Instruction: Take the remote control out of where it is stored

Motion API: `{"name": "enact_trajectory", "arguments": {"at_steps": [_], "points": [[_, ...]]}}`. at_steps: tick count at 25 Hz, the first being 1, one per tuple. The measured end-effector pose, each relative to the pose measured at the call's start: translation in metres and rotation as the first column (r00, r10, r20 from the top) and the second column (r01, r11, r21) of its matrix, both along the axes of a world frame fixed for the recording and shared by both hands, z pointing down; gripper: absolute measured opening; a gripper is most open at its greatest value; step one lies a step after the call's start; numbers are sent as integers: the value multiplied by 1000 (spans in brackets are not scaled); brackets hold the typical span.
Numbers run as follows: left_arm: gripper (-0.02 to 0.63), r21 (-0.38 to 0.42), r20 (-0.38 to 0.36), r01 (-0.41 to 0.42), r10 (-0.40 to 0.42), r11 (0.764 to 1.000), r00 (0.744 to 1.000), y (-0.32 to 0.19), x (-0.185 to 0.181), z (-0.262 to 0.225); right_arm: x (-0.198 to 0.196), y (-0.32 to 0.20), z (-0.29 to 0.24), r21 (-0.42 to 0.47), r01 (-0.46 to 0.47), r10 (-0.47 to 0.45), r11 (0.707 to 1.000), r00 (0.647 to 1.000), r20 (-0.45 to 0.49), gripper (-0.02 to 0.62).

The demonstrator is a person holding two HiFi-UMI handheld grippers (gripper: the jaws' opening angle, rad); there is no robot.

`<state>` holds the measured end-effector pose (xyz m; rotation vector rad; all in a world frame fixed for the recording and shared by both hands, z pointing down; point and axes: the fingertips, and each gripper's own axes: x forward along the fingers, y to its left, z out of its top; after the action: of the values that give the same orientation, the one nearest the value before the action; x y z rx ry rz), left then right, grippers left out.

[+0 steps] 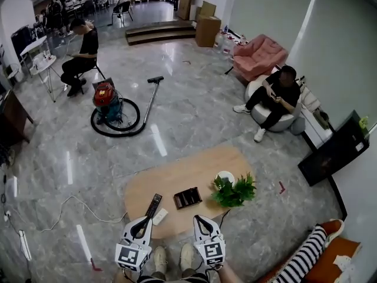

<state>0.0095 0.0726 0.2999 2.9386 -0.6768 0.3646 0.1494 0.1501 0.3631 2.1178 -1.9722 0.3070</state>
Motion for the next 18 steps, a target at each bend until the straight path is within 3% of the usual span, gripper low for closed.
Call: {"name": "enact_trajectory", "arguments": {"at_steps": [18], "points": [[5,-106,54,6,-1,994,999,-25,21,109,29,-27,109,-108,-14,15,994,1000,8,8]]}}
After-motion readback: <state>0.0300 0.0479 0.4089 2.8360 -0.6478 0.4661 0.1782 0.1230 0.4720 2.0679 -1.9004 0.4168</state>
